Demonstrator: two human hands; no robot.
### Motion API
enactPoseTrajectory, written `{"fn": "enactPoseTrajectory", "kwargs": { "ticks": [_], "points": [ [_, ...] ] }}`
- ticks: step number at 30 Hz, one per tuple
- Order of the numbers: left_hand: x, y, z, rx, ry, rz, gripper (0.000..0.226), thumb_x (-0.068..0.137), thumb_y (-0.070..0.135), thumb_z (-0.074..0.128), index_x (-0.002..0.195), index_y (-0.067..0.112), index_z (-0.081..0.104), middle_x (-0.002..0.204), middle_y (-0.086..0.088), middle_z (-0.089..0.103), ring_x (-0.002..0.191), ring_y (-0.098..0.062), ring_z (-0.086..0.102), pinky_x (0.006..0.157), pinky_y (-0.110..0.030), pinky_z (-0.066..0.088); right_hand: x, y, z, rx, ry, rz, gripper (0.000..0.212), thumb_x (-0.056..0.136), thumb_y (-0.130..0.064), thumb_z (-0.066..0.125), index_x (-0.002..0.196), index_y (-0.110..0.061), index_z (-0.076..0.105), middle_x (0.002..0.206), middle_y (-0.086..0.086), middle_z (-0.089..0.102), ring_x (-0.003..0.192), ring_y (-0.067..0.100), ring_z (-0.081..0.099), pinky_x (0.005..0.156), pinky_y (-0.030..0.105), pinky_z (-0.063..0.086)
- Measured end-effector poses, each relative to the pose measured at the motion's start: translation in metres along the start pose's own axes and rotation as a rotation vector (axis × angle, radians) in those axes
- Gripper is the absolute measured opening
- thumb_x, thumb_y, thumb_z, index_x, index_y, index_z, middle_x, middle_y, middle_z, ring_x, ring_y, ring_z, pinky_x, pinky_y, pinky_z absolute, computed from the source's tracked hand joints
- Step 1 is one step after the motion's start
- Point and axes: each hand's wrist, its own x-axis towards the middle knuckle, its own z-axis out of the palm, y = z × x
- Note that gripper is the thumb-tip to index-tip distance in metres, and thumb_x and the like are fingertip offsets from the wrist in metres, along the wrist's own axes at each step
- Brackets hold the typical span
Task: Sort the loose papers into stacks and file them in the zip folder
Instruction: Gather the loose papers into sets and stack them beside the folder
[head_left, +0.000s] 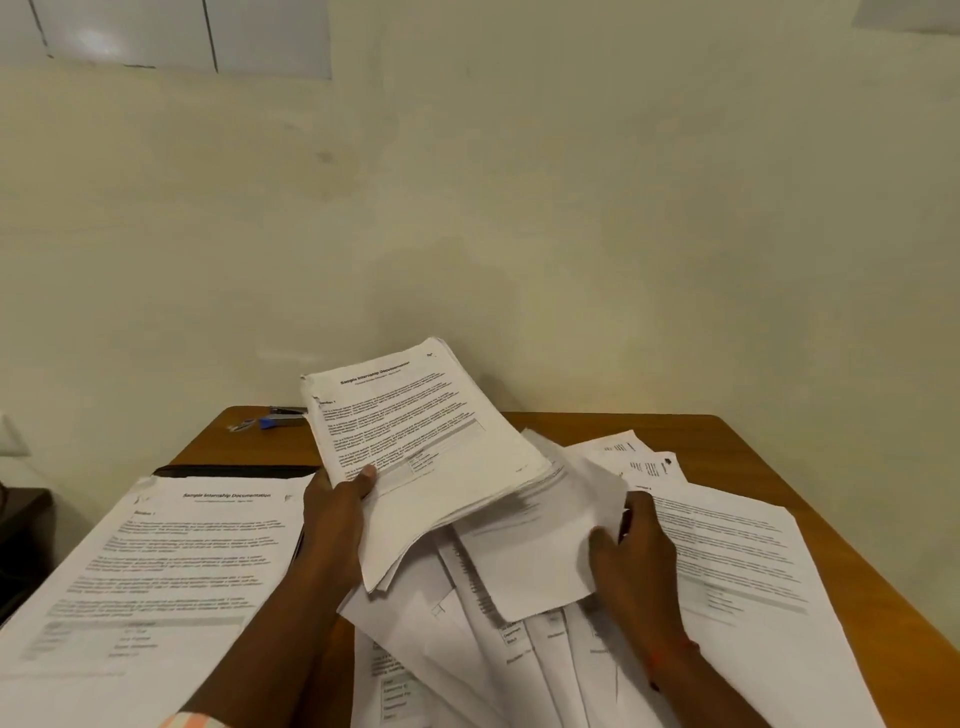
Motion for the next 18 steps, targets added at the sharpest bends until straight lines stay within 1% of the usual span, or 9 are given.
{"fn": "enactPoseTrajectory", "kwargs": {
  "ticks": [1, 3, 5, 7, 10, 12, 14, 16, 18],
  "points": [
    [-0.001, 0.001, 0.001, 0.008, -0.009, 0.009, 0.038, 0.098, 0.007, 0.064, 0.134, 0.017, 0.059, 0.121, -0.004, 0.070, 0.106, -0.025, 0.068, 0.088, -0.040, 0.055, -0.004, -0.001, 0.002, -0.040, -0.051, -0.015, 0.040, 0.091, -0.001, 0.065, 0.115, -0.024, 0.045, 0.102, -0.004, 0.059, 0.097, 0.019, 0.060, 0.068, 0.014, 0.049],
    [-0.002, 0.000, 0.003, 0.026, -0.034, 0.018, 0.042, 0.097, 0.007, 0.065, 0.137, 0.017, 0.058, 0.127, -0.004, 0.069, 0.109, -0.027, 0.068, 0.094, -0.044, 0.055, -0.010, -0.004, 0.007, -0.136, -0.155, -0.016, 0.038, 0.093, -0.014, 0.066, 0.115, -0.029, 0.040, 0.098, -0.008, 0.059, 0.091, 0.016, 0.061, 0.071, 0.017, 0.050],
    [-0.005, 0.000, 0.004, 0.038, -0.079, 0.005, 0.044, 0.098, 0.007, 0.064, 0.140, 0.018, 0.057, 0.129, -0.004, 0.069, 0.112, -0.028, 0.067, 0.097, -0.047, 0.053, -0.014, -0.006, 0.009, -0.232, -0.209, -0.027, 0.031, 0.094, -0.043, 0.065, 0.113, -0.032, 0.044, 0.096, -0.010, 0.063, 0.086, 0.013, 0.064, 0.071, 0.022, 0.054],
    [-0.009, 0.000, 0.006, 0.045, -0.141, -0.014, 0.040, 0.099, 0.006, 0.062, 0.138, 0.016, 0.058, 0.124, -0.003, 0.070, 0.110, -0.027, 0.068, 0.087, -0.040, 0.056, -0.014, -0.010, 0.005, -0.254, -0.153, -0.059, 0.038, 0.090, -0.065, 0.051, 0.112, -0.034, 0.054, 0.094, -0.011, 0.068, 0.082, 0.010, 0.067, 0.064, 0.020, 0.052],
    [-0.013, 0.000, 0.008, 0.071, -0.175, -0.030, 0.035, 0.099, 0.006, 0.062, 0.132, 0.016, 0.060, 0.116, -0.001, 0.072, 0.101, -0.023, 0.071, 0.075, -0.034, 0.056, 0.001, -0.013, -0.012, -0.427, 0.054, -0.105, 0.049, 0.089, -0.073, 0.034, 0.100, -0.032, 0.059, 0.092, -0.009, 0.067, 0.076, 0.007, 0.058, 0.059, 0.020, 0.041],
    [-0.012, -0.002, 0.008, 0.074, -0.190, -0.059, 0.036, 0.098, 0.007, 0.063, 0.133, 0.015, 0.060, 0.120, -0.004, 0.073, 0.102, -0.026, 0.072, 0.078, -0.037, 0.057, 0.019, 0.002, -0.023, -0.595, 0.105, -0.092, 0.057, 0.091, -0.072, 0.037, 0.112, -0.025, 0.062, 0.107, -0.001, 0.067, 0.094, 0.016, 0.060, 0.071, 0.029, 0.047],
    [-0.013, -0.002, 0.009, 0.068, -0.194, -0.074, 0.037, 0.098, 0.006, 0.063, 0.133, 0.015, 0.060, 0.122, -0.005, 0.072, 0.104, -0.028, 0.072, 0.080, -0.039, 0.057, 0.031, 0.020, -0.026, -0.760, -0.022, -0.001, 0.077, 0.088, -0.080, 0.030, 0.129, -0.020, 0.056, 0.131, 0.009, 0.059, 0.122, 0.027, 0.053, 0.097, 0.042, 0.046],
    [-0.014, -0.001, 0.008, 0.068, -0.189, -0.070, 0.036, 0.098, 0.006, 0.063, 0.133, 0.015, 0.061, 0.122, -0.005, 0.072, 0.105, -0.028, 0.071, 0.082, -0.041, 0.057, 0.027, 0.033, -0.018, -0.891, -0.245, 0.077, 0.095, 0.083, -0.087, 0.011, 0.146, -0.021, 0.040, 0.153, 0.018, 0.038, 0.143, 0.034, 0.033, 0.116, 0.052, 0.028],
    [-0.014, -0.001, 0.008, 0.070, -0.192, -0.066, 0.035, 0.098, 0.006, 0.063, 0.132, 0.016, 0.061, 0.123, -0.006, 0.072, 0.106, -0.028, 0.071, 0.086, -0.042, 0.057, 0.011, 0.031, -0.004, -0.942, -0.412, 0.060, 0.091, 0.089, -0.081, 0.011, 0.159, -0.023, 0.017, 0.166, 0.018, 0.009, 0.154, 0.033, 0.006, 0.122, 0.053, 0.007]
  ]
}}
